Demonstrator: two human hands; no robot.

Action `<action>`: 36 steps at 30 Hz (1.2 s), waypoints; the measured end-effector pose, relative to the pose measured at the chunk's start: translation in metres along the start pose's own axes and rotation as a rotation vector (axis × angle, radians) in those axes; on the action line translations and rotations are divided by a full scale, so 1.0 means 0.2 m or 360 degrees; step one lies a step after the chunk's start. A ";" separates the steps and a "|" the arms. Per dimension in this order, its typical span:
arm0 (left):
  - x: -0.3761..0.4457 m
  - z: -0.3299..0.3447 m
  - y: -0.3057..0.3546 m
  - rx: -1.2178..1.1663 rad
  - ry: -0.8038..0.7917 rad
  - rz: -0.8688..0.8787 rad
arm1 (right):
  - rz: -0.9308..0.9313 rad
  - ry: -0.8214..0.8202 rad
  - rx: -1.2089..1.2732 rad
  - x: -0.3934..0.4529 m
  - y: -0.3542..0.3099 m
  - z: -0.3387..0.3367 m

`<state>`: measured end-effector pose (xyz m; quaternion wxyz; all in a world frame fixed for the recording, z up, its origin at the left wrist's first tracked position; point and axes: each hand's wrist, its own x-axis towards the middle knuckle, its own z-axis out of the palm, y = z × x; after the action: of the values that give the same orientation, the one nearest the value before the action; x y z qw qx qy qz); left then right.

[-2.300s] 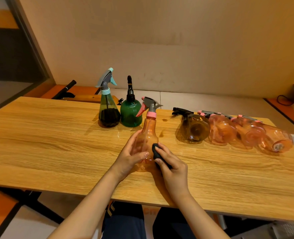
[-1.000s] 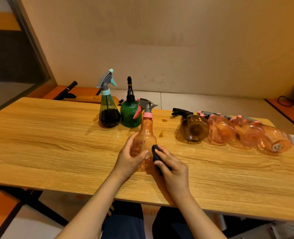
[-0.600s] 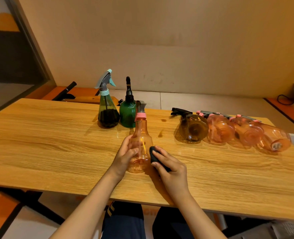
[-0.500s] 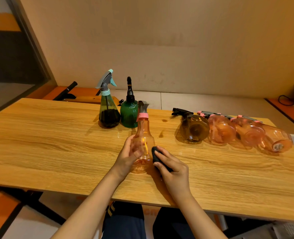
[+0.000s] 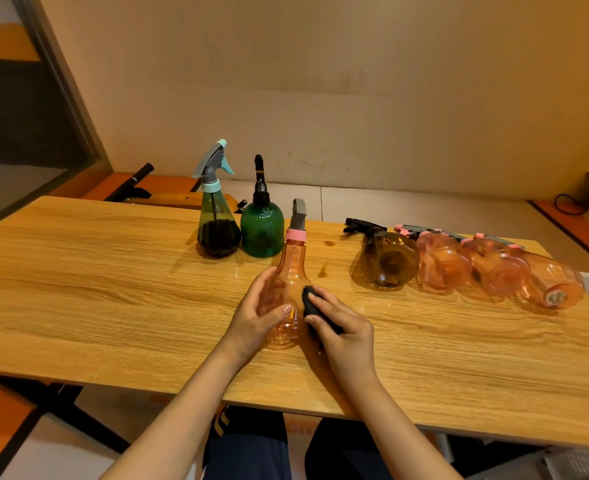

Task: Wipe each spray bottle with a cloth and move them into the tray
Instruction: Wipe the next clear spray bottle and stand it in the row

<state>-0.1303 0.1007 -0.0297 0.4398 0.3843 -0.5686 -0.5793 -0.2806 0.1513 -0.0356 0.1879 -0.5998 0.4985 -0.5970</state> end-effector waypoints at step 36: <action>0.02 0.01 0.00 0.0024 -0.0040 0.0025 | -0.0010 -0.0025 0.0014 -0.07 -0.01 -0.01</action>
<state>-0.1340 0.0987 -0.0300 0.4342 0.3759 -0.5813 -0.5764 -0.2786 0.1638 -0.0402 0.1925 -0.6053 0.4924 -0.5950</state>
